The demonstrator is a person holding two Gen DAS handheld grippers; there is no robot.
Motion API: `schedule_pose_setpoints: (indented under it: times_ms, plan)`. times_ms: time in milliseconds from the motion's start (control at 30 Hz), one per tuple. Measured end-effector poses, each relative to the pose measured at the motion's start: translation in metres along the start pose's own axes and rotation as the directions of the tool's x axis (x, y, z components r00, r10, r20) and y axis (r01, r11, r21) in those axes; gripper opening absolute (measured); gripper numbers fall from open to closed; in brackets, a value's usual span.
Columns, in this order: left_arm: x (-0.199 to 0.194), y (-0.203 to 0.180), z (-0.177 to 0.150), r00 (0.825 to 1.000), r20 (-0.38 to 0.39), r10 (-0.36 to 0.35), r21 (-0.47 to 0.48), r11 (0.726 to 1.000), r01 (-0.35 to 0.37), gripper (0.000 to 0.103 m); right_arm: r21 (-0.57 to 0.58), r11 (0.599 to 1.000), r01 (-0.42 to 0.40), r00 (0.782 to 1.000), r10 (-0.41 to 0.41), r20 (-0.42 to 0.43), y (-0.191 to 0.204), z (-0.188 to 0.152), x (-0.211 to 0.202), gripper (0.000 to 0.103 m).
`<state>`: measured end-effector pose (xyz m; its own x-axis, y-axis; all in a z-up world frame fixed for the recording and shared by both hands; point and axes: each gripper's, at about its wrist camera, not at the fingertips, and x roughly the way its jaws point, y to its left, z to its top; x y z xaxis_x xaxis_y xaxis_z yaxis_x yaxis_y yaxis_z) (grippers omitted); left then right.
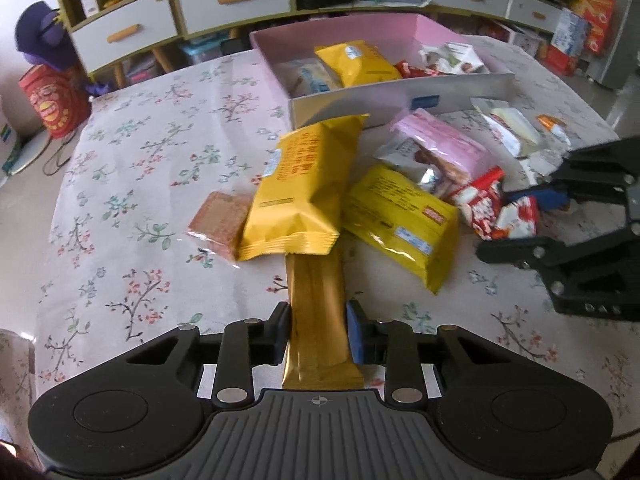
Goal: Organize snacks
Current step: 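Grasp the long gold bar with the left gripper while the right gripper grasps a red-and-white wrapper, then carry both snacks into the pink box and open both grippers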
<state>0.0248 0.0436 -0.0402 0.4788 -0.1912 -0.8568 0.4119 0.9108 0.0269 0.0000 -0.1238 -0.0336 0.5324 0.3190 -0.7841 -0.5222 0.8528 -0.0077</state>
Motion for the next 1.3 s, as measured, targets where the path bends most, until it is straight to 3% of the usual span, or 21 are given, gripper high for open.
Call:
schedule_pose_setpoints:
  times_ms: [600,967,1300]
  plan:
    - [-0.034,-0.023,0.006,0.99,0.057,-0.128,0.085,0.989,0.123,0.027,-0.022,1.0,0.002,0.999,-0.001,0.034,-0.002,0.011,-0.018,0.01]
    - [-0.046,-0.025,0.017,0.987,0.103,-0.124,0.083,0.99,0.116,0.027,-0.026,1.0,-0.003,0.998,0.005,0.065,-0.003,0.022,-0.033,0.01]
    - [-0.048,-0.021,0.046,0.982,0.158,-0.105,0.049,0.994,0.098,0.027,0.027,0.999,0.037,0.994,-0.04,0.103,-0.027,0.037,-0.039,0.01]
